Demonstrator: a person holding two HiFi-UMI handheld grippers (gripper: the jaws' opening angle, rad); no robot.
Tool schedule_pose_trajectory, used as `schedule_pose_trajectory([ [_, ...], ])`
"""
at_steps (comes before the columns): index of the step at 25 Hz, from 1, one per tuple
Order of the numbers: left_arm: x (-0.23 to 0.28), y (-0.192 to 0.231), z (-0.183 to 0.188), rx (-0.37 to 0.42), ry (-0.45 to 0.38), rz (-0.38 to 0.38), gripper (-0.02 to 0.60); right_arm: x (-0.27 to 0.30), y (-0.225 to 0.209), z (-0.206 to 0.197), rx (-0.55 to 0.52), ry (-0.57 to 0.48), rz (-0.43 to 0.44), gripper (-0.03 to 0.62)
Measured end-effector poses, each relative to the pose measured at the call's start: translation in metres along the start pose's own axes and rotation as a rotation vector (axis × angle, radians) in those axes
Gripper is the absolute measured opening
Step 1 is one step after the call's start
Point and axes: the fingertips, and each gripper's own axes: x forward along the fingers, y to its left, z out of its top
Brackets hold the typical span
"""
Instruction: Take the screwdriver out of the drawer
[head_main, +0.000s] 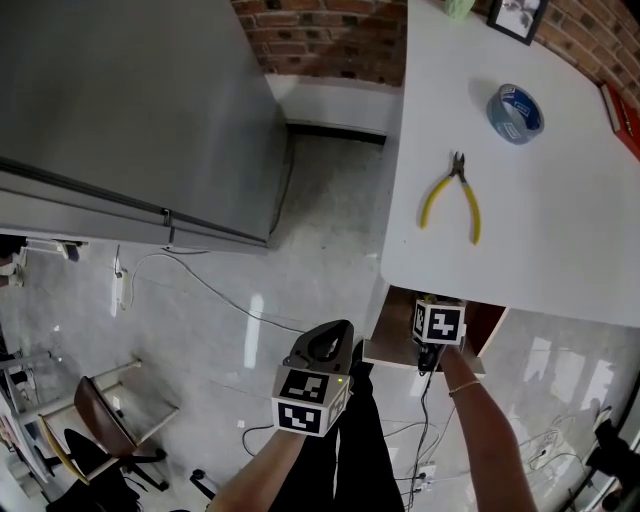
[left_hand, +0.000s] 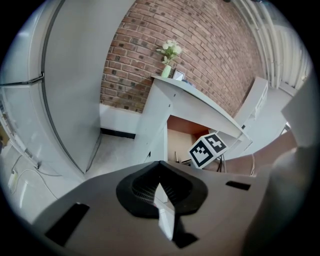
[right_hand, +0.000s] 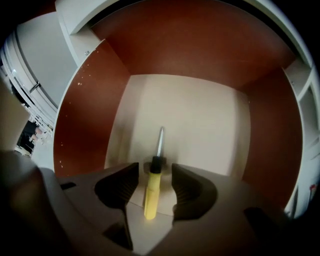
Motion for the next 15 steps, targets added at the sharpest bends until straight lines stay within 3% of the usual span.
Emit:
schedule_pose_trajectory([
  [12, 0.0052, 0.0044, -0.0034, -0.022, -0.001, 0.012, -0.006, 0.011, -0.0021, -0.0077, -0.02, 0.028, -0.03, 0.202],
  [15, 0.0049, 0.0052, -0.0046, -0.026, 0.001, 0.015, -0.006, 0.0107, -0.007, -0.0072, -0.023, 0.031, -0.073, 0.158],
])
